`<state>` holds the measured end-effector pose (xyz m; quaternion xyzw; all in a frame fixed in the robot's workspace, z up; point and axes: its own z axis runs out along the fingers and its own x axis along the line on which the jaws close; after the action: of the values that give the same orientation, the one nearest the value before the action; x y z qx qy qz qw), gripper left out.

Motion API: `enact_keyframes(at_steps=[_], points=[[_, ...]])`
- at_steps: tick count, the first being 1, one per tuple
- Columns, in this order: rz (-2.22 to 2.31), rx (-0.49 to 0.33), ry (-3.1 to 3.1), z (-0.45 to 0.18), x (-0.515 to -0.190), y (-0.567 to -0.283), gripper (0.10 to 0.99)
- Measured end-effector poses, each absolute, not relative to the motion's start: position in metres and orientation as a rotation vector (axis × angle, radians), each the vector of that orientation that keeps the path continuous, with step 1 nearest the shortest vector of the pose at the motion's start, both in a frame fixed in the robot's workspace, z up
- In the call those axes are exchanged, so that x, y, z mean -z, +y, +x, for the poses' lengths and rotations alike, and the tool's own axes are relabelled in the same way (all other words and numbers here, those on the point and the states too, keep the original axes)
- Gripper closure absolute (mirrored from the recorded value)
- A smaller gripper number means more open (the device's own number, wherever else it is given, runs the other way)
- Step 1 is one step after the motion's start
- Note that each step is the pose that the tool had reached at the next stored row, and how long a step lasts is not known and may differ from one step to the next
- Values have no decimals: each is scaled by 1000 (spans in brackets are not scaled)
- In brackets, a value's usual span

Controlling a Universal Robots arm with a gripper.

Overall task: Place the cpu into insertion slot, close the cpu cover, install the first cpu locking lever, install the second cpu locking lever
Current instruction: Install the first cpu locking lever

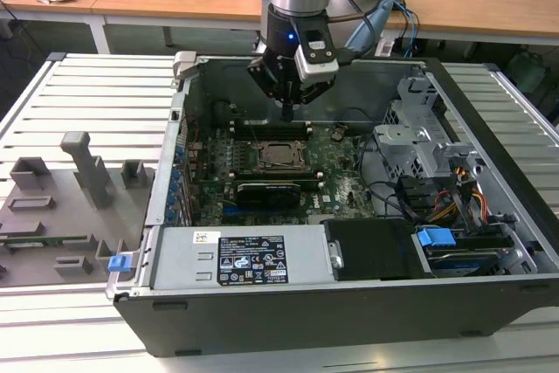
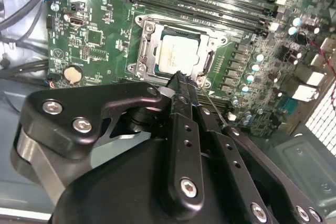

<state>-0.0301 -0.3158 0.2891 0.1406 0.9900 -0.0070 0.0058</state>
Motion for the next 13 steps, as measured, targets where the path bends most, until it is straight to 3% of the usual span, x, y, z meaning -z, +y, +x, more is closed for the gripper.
enact_keyframes(at_steps=[13], points=[[199,21,3122,-30,-289,-316,980]])
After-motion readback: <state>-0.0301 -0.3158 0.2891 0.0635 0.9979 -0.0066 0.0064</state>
